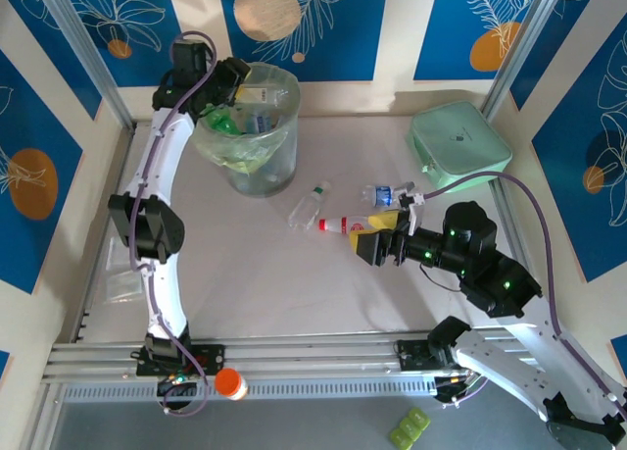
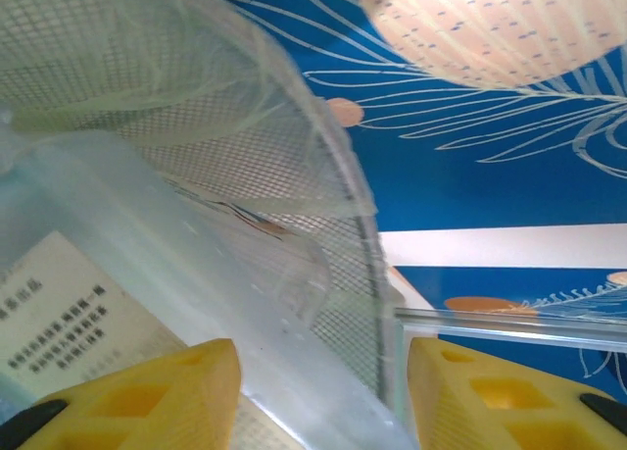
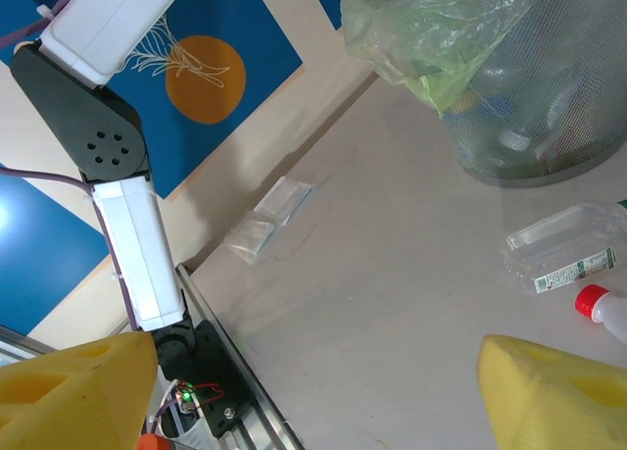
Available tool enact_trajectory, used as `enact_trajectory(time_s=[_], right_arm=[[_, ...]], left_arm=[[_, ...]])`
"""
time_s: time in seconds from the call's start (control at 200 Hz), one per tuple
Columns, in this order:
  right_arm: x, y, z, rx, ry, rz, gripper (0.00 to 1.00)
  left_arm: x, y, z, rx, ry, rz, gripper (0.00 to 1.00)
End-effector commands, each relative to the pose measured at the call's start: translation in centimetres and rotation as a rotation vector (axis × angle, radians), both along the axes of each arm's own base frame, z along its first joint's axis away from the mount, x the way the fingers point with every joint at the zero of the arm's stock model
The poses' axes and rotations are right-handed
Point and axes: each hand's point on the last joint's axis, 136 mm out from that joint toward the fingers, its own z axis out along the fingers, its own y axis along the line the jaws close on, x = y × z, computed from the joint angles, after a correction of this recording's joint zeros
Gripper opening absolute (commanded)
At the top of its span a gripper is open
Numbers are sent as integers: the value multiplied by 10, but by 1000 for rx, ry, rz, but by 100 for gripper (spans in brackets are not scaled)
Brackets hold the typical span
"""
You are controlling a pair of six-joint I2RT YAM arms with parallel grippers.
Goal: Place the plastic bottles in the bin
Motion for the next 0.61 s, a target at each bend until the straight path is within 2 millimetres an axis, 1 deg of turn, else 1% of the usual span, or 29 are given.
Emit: enact_trajectory(time_s=[0.0, 0.055, 0.085, 0.12, 0.155, 0.245, 0.345, 0.42, 0.455, 0.515, 0.6], right_arm=[[2, -2, 4, 5, -8, -13, 85], [3, -2, 1, -3, -4, -17, 85], [3, -2, 2, -6, -5, -20, 85], [4, -3, 2, -9, -8, -24, 85], [4, -4, 2, -13, -9, -27, 85], [5, -5, 5, -18, -17, -38, 85], [7, -8, 9, -22, -24, -57, 85], [11, -11, 8, -42, -18, -80, 84], [13, -12, 6, -55, -10, -94, 84], [17, -13, 0, -78, 17, -112, 84], [24, -14, -15, -119, 77, -140, 83]], left_arm=[[7, -12, -12, -14, 11, -52, 50], [8, -14, -21, -19, 34, -56, 50], [8, -14, -22, -19, 38, -58, 50], [7, -15, -22, -21, 40, -64, 49], [5, -14, -18, -21, 34, -65, 49], [-2, -11, 2, -4, -7, -61, 49], [-14, 3, 31, 18, -58, -32, 50], [-26, 7, 54, 22, -99, -29, 50], [-32, 9, 64, 31, -120, -34, 51], [-44, 7, 77, 39, -145, -60, 50], [-67, 3, 83, 32, -135, -96, 50]])
